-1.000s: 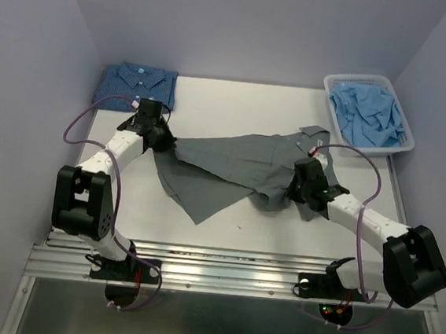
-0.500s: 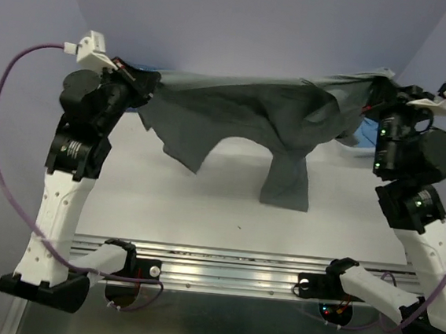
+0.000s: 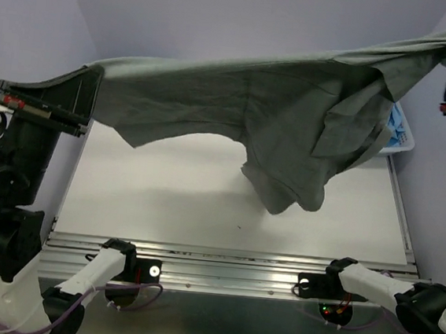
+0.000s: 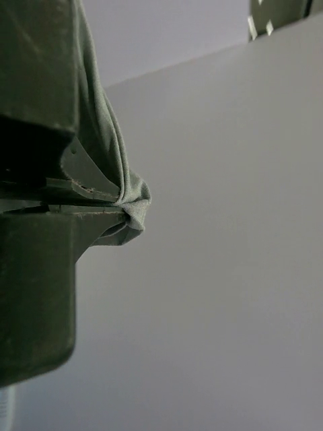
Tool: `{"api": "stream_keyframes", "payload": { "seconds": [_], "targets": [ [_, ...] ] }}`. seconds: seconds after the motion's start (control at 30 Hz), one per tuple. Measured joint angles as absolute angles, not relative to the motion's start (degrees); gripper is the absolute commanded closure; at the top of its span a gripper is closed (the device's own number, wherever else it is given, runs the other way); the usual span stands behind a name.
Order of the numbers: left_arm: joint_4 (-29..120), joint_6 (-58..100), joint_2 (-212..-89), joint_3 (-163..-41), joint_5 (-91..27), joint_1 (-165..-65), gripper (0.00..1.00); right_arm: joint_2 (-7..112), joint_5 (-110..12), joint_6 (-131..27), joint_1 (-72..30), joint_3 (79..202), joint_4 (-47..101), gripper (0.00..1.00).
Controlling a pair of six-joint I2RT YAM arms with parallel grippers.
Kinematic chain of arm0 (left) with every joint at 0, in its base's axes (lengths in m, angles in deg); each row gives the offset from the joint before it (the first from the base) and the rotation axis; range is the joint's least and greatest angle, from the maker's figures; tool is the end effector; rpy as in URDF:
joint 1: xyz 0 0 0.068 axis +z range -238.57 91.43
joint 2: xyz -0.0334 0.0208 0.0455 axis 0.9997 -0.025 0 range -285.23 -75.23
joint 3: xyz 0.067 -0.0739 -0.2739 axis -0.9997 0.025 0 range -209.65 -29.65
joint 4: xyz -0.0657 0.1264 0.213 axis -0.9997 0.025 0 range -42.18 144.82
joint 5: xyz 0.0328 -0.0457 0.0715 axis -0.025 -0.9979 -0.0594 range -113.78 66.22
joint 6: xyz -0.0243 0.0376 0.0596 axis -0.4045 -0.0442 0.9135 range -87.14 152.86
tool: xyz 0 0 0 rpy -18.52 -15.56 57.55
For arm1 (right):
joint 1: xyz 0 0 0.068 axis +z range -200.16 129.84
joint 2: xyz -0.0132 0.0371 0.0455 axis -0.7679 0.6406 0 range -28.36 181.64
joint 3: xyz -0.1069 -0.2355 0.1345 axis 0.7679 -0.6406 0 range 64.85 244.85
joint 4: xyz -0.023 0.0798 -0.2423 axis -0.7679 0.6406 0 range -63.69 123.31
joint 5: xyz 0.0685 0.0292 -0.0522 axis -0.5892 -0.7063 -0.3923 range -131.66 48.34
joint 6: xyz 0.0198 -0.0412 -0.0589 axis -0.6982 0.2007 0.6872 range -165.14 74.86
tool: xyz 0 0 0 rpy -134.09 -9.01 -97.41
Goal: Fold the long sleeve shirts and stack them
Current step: Flatten the shirt out
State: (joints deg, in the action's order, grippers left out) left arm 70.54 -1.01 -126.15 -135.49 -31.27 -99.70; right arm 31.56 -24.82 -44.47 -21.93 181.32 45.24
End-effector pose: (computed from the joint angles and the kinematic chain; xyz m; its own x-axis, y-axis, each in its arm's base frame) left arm 0.0426 -0.0167 0.6364 0.2673 -0.6156 -0.7413 0.5401 0.7328 -0.4138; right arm 0.0666 0.0152 0.6731 0.5407 0.2777 -0.7941 -0.2443 0.9551 0.1676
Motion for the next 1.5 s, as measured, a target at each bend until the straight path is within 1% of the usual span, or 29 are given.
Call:
{"api": "stream_keyframes", "payload": {
  "seconds": [0.07, 0.13, 0.3, 0.47, 0.57, 0.63, 0.8, 0.87, 0.9, 0.93, 0.97, 1.0, 1.03, 1.07, 1.1, 1.13, 1.17, 1.2, 1.23, 1.27, 1.33, 1.4, 1.47, 1.5],
  "targets": [
    [70.1, -1.3, -124.5, -136.7, -33.4, -99.7, 1.00, 33.0, -29.2, -44.2, -21.9, 189.1, 46.6, 0.99],
    [69.7, -2.0, -122.1, -137.3, -36.0, -99.7, 1.00, 32.3, -32.1, -43.8, -21.9, 192.1, 46.6, 0.99],
    [67.9, -3.7, -118.7, -139.5, -41.1, -98.7, 1.00, 28.8, -35.5, -41.7, -22.0, 192.3, 46.0, 0.99],
    [67.4, -4.5, -119.1, -139.6, -42.5, -97.0, 1.00, 29.3, -31.2, -37.5, -21.9, 187.9, 41.7, 0.99],
    [67.4, -4.5, -120.7, -138.2, -40.5, -97.0, 1.00, 33.1, -25.3, -33.8, -21.9, 185.4, 38.4, 0.99],
    [66.4, -4.5, -121.8, -134.7, -38.1, -97.0, 1.00, 36.1, -21.4, -31.2, -21.9, 182.6, 35.1, 0.99],
    [63.3, -5.3, -126.3, -117.6, -26.0, -96.9, 1.00, 44.2, -12.0, -25.9, -22.0, 168.6, 25.8, 0.99],
    [62.7, -5.9, -130.7, -112.1, -21.3, -96.5, 0.94, 49.0, -10.0, -26.5, -23.0, 163.2, 24.0, 0.99],
    [62.8, -6.2, -132.7, -110.1, -19.8, -96.1, 0.90, 51.6, -9.7, -27.5, -23.7, 160.8, 24.0, 0.99],
    [62.3, -6.5, -136.3, -108.2, -18.8, -95.4, 0.63, 54.8, -9.7, -28.8, -24.9, 158.5, 23.9, 0.98],
    [61.2, -6.8, -141.3, -106.0, -18.4, -94.4, 0.41, 58.1, -9.8, -30.1, -26.1, 156.5, 23.8, 0.95],
    [60.4, -7.4, -143.9, -104.8, -18.0, -93.8, 0.19, 61.7, -10.0, -31.3, -27.3, 155.1, 23.8, 0.94],
    [60.1, -7.3, -147.7, -103.9, -17.8, -92.9, 0.01, 65.3, -10.0, -32.1, -28.4, 154.4, 23.9, 0.92],
    [59.9, -7.3, -152.1, -103.5, -17.8, -91.4, 0.01, 70.8, -10.0, -33.1, -29.7, 154.7, 24.1, 0.69],
    [60.5, -8.1, -157.1, -104.1, -18.3, -89.8, 0.01, 74.0, -10.1, -33.5, -30.3, 155.3, 24.1, 0.53],
    [62.0, -8.3, -162.6, -106.0, -18.8, -87.8, 0.01, 79.3, -10.6, -34.2, -31.3, 157.2, 25.1, 0.42],
    [63.0, -8.3, -168.6, -109.0, -19.3, -86.0, 0.01, 83.4, -11.0, -34.7, -32.0, 159.3, 26.1, 0.15],
    [64.0, -8.4, -172.8, -111.6, -19.4, -84.9, 0.01, 87.7, -11.5, -35.6, -32.4, 163.2, 29.0, 0.06],
    [64.4, -8.3, -176.3, -113.5, -19.7, -83.9, 0.01, 94.2, -12.4, -37.5, -33.2, 168.6, 32.4, 0.00],
    [64.4, -8.2, -179.8, -115.0, -20.2, -83.0, 0.01, 98.2, -13.2, -38.0, -33.7, 173.4, 35.8, 0.00],
    [65.2, -8.0, -181.3, -114.8, -20.9, -82.6, 0.01, 103.8, -15.8, -40.2, -34.4, 180.4, 41.1, 0.00],
    [64.7, -7.9, -179.2, -113.5, -21.9, -83.2, 0.01, 103.9, -18.7, -41.9, -34.6, 180.8, 44.2, 0.00],
    [63.4, -7.6, -175.4, -112.1, -22.5, -83.8, 0.01, 101.2, -22.0, -43.7, -34.5, 178.6, 44.9, 0.00],
    [63.1, -7.5, -173.8, -111.7, -22.6, -84.0, 0.01, 98.0, -24.3, -44.6, -34.4, 175.3, 44.9, 0.00]
  ]
}}
